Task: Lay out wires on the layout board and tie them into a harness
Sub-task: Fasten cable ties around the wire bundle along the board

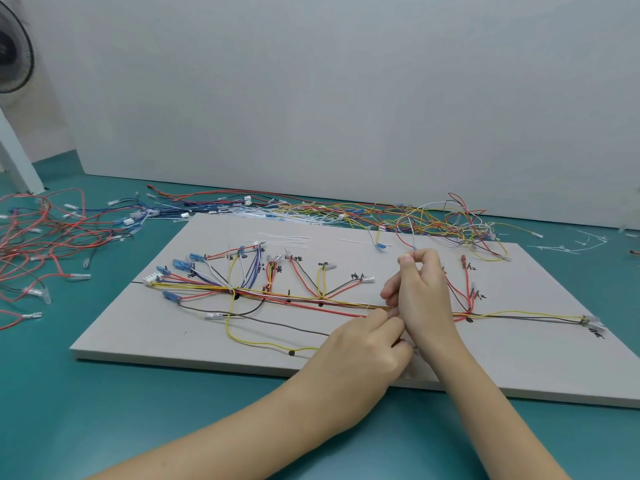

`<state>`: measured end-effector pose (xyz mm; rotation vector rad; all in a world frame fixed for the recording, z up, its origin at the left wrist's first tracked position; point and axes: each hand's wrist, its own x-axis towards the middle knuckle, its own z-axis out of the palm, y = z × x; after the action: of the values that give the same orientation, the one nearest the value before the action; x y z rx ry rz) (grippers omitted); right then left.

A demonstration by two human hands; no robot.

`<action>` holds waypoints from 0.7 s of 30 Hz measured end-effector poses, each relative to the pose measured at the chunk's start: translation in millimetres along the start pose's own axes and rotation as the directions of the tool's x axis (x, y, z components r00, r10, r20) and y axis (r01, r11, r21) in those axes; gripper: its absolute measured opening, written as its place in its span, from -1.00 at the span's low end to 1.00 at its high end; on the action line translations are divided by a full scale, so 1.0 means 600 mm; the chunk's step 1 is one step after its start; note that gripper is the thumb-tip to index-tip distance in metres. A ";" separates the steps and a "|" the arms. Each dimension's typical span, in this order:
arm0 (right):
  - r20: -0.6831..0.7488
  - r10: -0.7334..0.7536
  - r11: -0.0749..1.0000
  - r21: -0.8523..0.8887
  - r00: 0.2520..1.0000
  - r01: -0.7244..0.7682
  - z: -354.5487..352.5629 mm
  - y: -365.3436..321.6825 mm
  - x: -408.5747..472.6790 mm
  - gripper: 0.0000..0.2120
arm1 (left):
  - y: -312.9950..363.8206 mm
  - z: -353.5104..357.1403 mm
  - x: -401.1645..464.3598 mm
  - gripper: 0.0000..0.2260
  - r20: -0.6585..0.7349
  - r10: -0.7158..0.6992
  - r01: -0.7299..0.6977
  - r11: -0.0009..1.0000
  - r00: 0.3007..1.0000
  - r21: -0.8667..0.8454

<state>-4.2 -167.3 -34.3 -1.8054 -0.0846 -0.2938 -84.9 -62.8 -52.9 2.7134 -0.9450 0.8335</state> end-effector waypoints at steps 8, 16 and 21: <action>0.010 0.003 1.000 -0.008 1.000 -0.003 0.006 0.009 -0.009 -0.86 | -0.002 -0.007 -0.003 -0.96 0.064 -0.060 0.071 0.977 0.996 -0.202; -0.053 0.085 0.983 0.171 0.995 -0.074 0.010 0.012 -0.014 -0.83 | -0.021 -0.011 -0.010 -0.82 0.192 -0.146 0.210 0.902 0.970 -0.377; -0.017 0.132 0.970 0.209 0.991 -0.126 0.007 0.007 -0.013 -0.86 | -0.066 -0.032 -0.021 -0.82 0.301 -0.209 0.333 0.825 0.930 -0.456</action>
<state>-10.4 -163.7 -40.9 -1.5903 0.0238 -0.2118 -77.9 -18.9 -42.4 2.4232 -0.6614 0.1659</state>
